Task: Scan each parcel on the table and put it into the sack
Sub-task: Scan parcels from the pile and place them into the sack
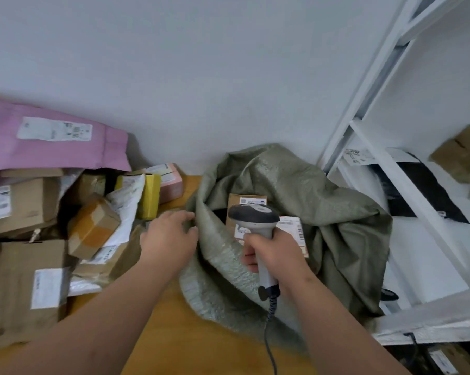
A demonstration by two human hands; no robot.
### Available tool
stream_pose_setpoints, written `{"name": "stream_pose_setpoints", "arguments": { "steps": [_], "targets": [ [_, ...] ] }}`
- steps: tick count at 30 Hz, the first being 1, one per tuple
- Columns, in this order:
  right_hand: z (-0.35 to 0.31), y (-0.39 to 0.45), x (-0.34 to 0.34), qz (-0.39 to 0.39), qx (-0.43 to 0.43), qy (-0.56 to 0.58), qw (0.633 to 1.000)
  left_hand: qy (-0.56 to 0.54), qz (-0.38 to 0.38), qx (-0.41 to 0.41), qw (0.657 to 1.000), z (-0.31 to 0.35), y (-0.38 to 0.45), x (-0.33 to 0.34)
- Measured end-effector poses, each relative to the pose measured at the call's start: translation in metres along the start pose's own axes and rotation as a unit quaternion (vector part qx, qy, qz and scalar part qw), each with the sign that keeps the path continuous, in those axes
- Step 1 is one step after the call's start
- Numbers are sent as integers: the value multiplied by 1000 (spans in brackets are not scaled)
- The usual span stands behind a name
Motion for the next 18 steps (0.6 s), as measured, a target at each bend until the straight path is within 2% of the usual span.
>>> {"name": "stream_pose_setpoints", "arguments": {
  "steps": [5,8,14,18],
  "targets": [
    [4,-31,81,-37,2,-8,999,-5,44,-29,999,-75,-17,-57],
    [13,-43,124,-45,0,0,999,-12,45,-61,997,-122,-25,-79],
    [21,-53,191,-41,-17,3,999,-43,11,-112,993,-201,-34,-98],
    [1,-53,215,-47,-54,-35,997,-86,-33,-134,987,-223,-30,-94]
  ]
}}
Point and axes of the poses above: each hand's wrist, its own y-axis towards the middle knuckle, its own x-axis out of the palm, z = x × y, the point moved 10 cm from there along y, towards the middle knuckle, and after that the axes turned 2 degrees about z, right-handed, at the moved point
